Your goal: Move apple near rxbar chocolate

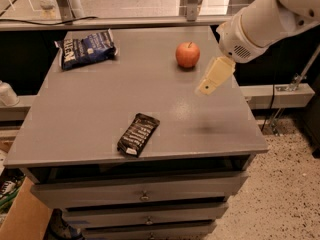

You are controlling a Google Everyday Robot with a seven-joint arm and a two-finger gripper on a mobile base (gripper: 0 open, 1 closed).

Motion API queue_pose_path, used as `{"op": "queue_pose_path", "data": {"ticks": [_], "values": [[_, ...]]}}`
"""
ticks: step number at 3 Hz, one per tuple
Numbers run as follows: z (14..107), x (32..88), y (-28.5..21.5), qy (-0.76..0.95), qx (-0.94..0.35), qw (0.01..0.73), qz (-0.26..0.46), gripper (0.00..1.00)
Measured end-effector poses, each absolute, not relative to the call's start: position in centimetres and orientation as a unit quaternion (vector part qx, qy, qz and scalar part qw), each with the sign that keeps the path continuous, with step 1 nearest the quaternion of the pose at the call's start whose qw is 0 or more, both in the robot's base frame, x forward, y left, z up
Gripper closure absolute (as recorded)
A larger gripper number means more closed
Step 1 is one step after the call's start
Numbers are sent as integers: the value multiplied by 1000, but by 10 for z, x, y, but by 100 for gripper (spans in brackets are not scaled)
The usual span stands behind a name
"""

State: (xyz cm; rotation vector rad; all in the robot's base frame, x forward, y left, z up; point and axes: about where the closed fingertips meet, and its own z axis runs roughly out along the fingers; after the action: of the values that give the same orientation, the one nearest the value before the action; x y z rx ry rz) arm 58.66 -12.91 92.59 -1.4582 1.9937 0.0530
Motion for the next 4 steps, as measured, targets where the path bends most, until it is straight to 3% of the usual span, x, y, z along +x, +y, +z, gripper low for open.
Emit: {"op": "queue_pose_path", "data": {"ticks": [2,4], "values": [[921,590,-127,761,-555,334,28,0],[901,643,-118,762,-526,376,42,0]]}}
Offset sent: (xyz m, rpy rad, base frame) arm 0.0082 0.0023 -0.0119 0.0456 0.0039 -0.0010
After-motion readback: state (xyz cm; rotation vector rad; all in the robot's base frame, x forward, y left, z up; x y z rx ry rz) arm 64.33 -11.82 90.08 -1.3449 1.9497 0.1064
